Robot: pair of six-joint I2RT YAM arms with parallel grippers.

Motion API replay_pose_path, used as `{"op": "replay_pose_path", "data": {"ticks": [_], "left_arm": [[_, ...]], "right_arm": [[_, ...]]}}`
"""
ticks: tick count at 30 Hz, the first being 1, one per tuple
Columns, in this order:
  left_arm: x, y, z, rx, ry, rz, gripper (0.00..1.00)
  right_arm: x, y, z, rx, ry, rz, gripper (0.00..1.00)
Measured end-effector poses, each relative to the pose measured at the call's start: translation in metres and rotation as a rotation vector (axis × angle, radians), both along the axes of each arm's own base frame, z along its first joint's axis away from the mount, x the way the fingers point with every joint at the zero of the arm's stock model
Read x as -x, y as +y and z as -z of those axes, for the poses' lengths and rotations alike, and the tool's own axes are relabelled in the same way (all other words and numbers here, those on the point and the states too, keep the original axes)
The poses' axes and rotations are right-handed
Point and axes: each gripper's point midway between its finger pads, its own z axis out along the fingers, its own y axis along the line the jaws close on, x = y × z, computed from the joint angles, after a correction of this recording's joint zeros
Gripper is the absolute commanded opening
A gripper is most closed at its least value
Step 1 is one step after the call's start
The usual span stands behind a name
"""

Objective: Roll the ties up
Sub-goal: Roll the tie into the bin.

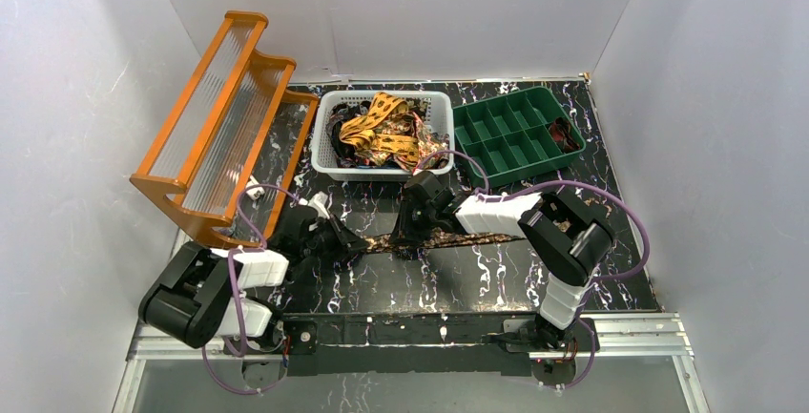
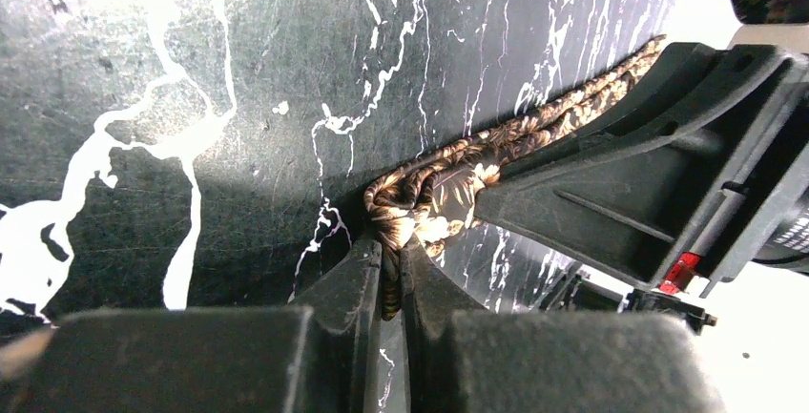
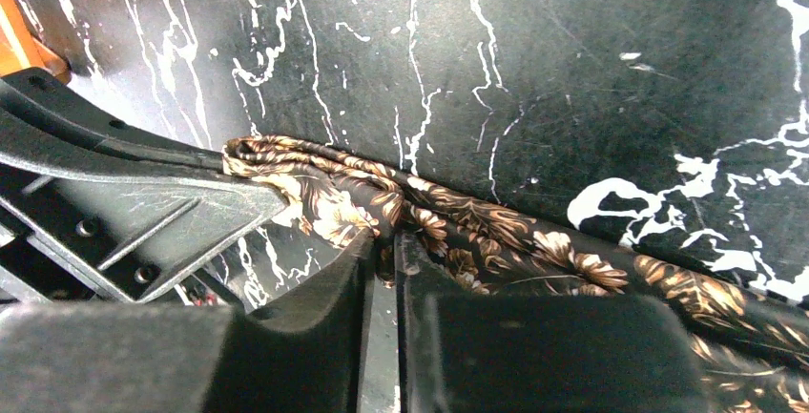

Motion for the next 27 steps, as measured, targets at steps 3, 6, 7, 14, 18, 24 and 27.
{"op": "replay_pose_path", "data": {"ticks": [3,6,7,14,18,24,27], "left_arm": [[-0.001,0.003,-0.001,-0.039,0.002,0.009,0.00],[0.002,0.013,-0.002,-0.116,-0.001,0.004,0.00],[0.003,0.019,-0.003,-0.145,-0.005,-0.003,0.00],[0.012,0.040,-0.005,-0.251,-0.001,-0.030,0.00],[0.015,0.044,-0.006,-0.278,0.015,-0.029,0.00],[0.016,0.047,-0.007,-0.303,0.029,-0.020,0.00],[0.018,0.048,-0.006,-0.313,0.037,-0.014,0.00]], "right_arm": [[0.000,0.002,-0.003,-0.007,-0.011,-0.022,0.39],[0.001,0.001,-0.009,0.001,-0.024,-0.044,0.45],[0.001,-0.001,-0.012,0.007,-0.031,-0.052,0.44],[-0.003,0.010,-0.054,-0.049,-0.114,-0.090,0.23],[0.004,0.029,-0.069,-0.089,-0.148,-0.124,0.19],[0.013,0.065,-0.068,-0.097,-0.172,-0.174,0.15],[0.016,0.077,-0.055,-0.070,-0.168,-0.189,0.13]]}}
